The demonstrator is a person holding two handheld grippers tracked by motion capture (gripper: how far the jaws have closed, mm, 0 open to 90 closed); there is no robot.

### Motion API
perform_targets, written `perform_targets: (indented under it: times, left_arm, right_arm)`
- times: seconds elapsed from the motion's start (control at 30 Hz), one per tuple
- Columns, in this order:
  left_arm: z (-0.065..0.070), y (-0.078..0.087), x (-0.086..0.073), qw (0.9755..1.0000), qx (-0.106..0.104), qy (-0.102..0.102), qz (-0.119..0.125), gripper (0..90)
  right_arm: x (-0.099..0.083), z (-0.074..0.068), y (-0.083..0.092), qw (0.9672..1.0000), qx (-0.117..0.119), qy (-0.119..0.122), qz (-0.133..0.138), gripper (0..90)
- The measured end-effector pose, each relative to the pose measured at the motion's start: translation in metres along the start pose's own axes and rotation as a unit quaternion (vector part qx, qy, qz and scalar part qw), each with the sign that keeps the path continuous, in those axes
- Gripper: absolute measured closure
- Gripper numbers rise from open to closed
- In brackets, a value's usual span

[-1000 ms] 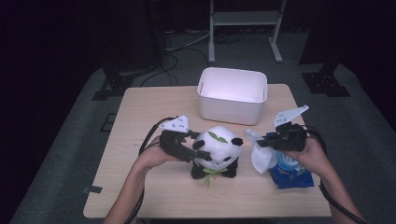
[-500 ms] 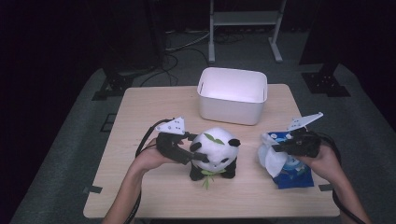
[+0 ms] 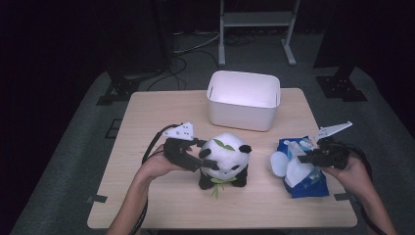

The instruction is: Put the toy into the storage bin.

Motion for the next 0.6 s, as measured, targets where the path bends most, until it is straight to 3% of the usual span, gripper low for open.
perform_targets:
  times: [0.33, 0.47, 0.6]
  left_arm:
    - [-0.003, -0.001, 0.002, 1.0000, -0.005, 0.006, -0.002, 30.9]
    - [-0.005, -0.001, 0.002, 1.0000, -0.006, 0.006, -0.003, 30.9]
    - [-0.005, -0.001, 0.002, 1.0000, -0.006, 0.007, -0.004, 30.9]
  right_arm:
    - [0.009, 0.003, 0.012, 0.9997, -0.014, -0.004, 0.018, 58.9]
    - [0.018, -0.005, 0.016, 0.9995, -0.005, 0.014, 0.029, 57.3]
    - [0.027, -0.020, 0.008, 0.9985, 0.018, 0.041, 0.033, 55.1]
Point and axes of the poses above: each handheld gripper's, and its own axes: y roughly backward along the jaws, x roughly out of its top, z roughly to its right, the point moved 3 cm from there along -y, roughly forward along the jaws, and after that the axes turned 7 degrees about -z, right-handed, at the moved point
